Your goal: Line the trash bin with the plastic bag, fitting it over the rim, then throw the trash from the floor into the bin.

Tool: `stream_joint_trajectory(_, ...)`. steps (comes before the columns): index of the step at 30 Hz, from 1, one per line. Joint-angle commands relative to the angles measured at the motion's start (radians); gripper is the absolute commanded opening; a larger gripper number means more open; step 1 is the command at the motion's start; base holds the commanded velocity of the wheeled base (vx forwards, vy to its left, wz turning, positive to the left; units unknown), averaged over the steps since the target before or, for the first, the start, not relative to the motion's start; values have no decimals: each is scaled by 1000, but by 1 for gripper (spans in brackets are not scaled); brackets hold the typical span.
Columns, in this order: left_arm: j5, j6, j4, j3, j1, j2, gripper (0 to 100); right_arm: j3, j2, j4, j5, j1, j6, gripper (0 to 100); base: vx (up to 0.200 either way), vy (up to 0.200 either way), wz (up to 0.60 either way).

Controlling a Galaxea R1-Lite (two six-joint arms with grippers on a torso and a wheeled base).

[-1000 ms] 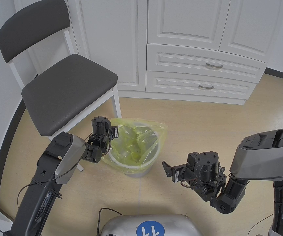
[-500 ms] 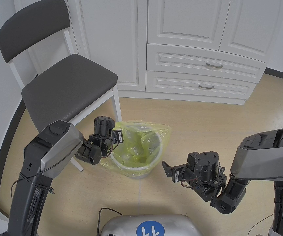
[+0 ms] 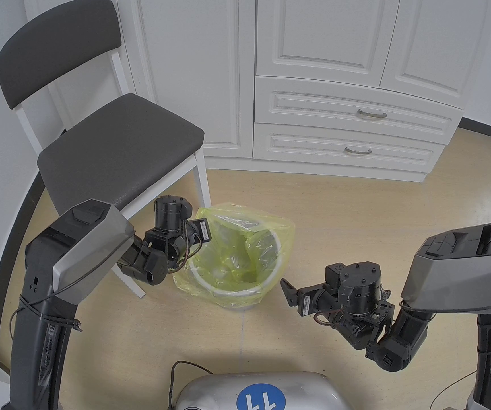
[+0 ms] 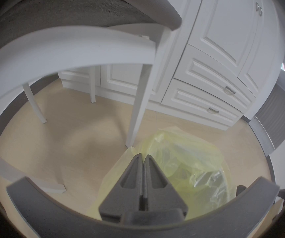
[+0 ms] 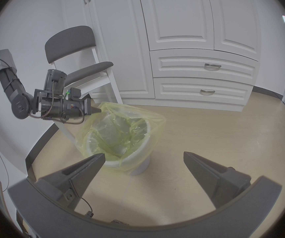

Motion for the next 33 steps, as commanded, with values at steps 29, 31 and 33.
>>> stream_joint_trajectory(29,-94,-104,298,-158,55,71,0,9,-3,-1,7,-2,-1,100,0,0,0)
stream_joint_trajectory(31,-105,-121,295,-138,48,61,0,9,-3,-1,7,-2,-1,100,0,0,0)
stream_joint_trajectory(33,-106,-142,297,-119,42,51,0,9,-3,-1,7,-2,-1,100,0,0,0)
